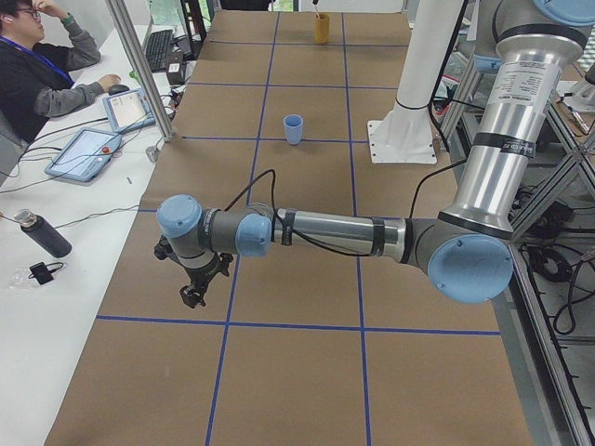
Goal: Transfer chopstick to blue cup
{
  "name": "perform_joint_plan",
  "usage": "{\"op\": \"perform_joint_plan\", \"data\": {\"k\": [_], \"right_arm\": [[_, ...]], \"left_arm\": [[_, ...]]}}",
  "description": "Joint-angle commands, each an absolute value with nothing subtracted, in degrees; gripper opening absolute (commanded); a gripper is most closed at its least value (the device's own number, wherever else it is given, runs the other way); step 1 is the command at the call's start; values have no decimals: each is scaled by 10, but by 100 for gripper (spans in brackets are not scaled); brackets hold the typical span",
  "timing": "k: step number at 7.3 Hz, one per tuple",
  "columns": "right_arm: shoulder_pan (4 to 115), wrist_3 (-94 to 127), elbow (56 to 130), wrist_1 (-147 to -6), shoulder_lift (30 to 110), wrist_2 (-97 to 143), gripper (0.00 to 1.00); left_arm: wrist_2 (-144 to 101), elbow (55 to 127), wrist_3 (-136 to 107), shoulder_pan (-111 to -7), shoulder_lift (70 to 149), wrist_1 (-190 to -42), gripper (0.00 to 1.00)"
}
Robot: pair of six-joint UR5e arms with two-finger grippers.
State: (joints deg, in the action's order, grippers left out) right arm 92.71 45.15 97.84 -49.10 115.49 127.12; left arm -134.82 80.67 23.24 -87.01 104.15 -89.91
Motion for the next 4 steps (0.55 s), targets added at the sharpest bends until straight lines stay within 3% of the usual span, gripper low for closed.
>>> {"op": "perform_joint_plan", "data": {"k": [1,4], "right_arm": [[933,447,984,-493,1143,1283,0],[966,396,1006,-545,1128,1343,0]], "left_arm": [[-1349,807,232,-870,1042,-899,99],[-1349,806,228,-870,1042,-899,99]]}}
